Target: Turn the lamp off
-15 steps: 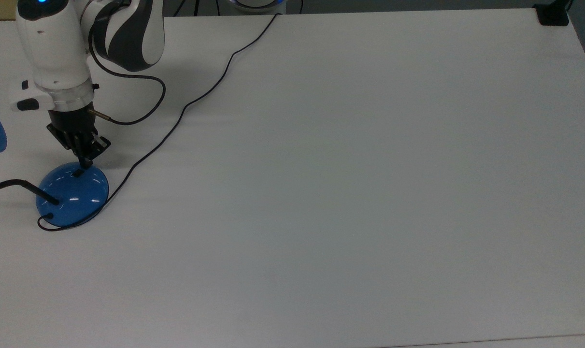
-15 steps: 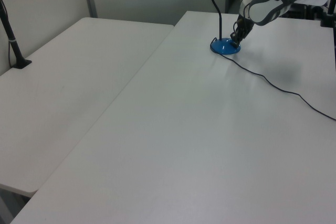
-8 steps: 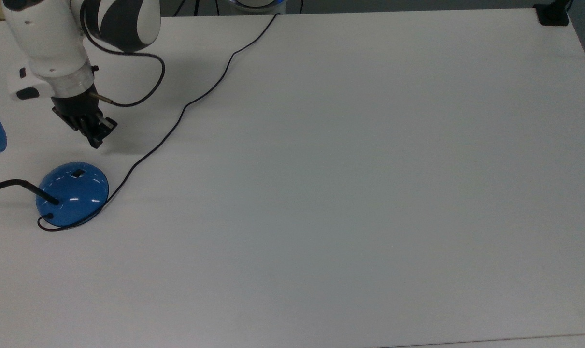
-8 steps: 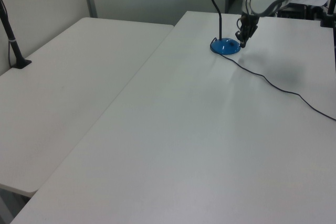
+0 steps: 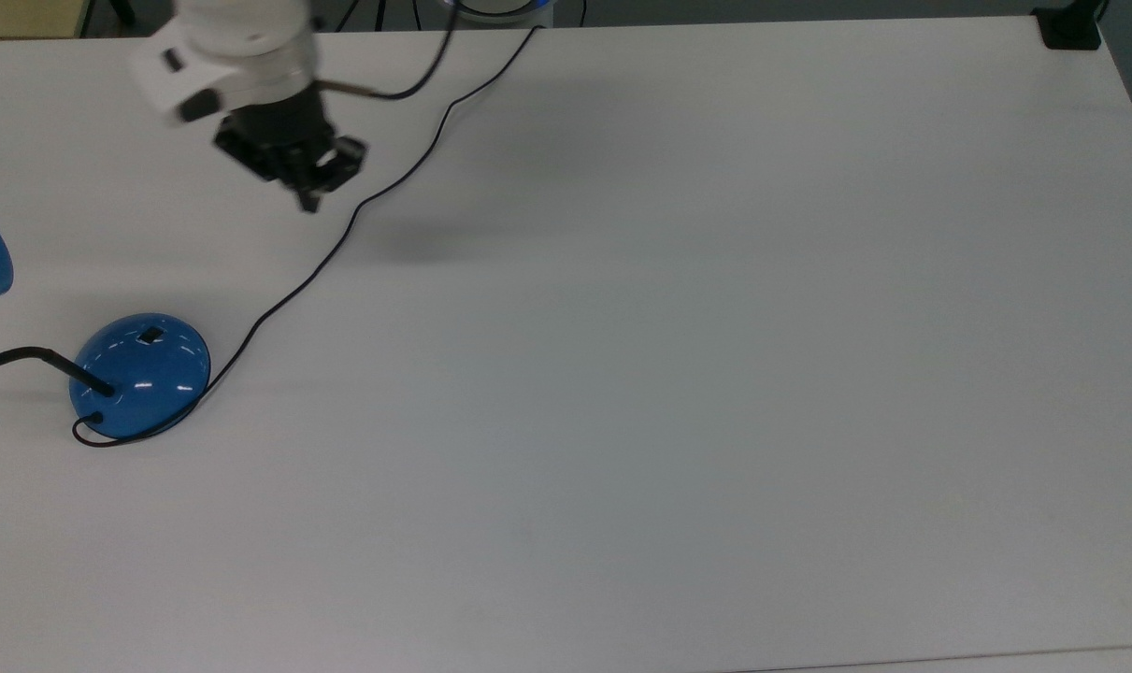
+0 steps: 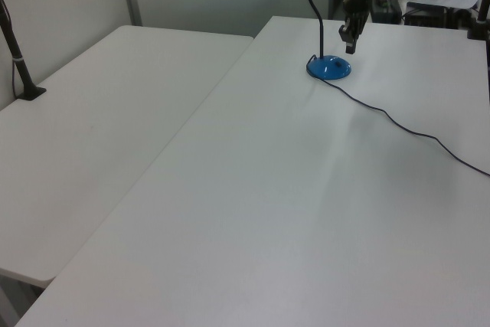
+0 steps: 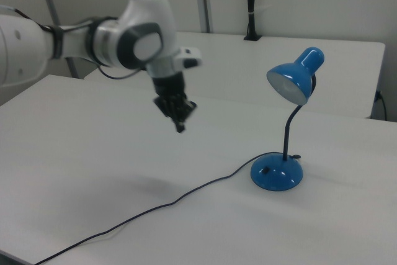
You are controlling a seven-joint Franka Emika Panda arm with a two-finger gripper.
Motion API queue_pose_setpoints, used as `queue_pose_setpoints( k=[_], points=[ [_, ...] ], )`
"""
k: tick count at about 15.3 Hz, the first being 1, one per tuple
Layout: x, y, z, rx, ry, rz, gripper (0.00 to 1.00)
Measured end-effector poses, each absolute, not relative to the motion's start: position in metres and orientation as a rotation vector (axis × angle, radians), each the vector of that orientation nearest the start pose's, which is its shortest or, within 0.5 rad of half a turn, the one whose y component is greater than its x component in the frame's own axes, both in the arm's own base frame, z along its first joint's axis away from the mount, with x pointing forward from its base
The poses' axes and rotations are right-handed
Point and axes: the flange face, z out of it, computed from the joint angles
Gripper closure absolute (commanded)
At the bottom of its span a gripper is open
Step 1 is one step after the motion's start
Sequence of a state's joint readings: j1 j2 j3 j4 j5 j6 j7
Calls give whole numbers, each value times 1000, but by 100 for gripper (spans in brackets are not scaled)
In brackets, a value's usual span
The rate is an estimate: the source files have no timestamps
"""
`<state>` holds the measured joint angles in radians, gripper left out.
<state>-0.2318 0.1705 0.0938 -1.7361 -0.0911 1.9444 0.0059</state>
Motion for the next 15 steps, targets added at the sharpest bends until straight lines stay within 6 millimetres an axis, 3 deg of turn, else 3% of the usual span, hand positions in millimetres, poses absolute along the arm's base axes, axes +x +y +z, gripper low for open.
queue_pose_setpoints(
  k=[3,7,8,10,15],
  points=[
    [607,-33,519,-3227,30,32,96],
    [592,22,571,-3232,-102,-13,77],
    [586,31,578,-3234,-125,-5,63],
    [577,40,590,-3235,-147,-9,0],
    [576,25,594,-3236,-97,-16,0]
  ],
)
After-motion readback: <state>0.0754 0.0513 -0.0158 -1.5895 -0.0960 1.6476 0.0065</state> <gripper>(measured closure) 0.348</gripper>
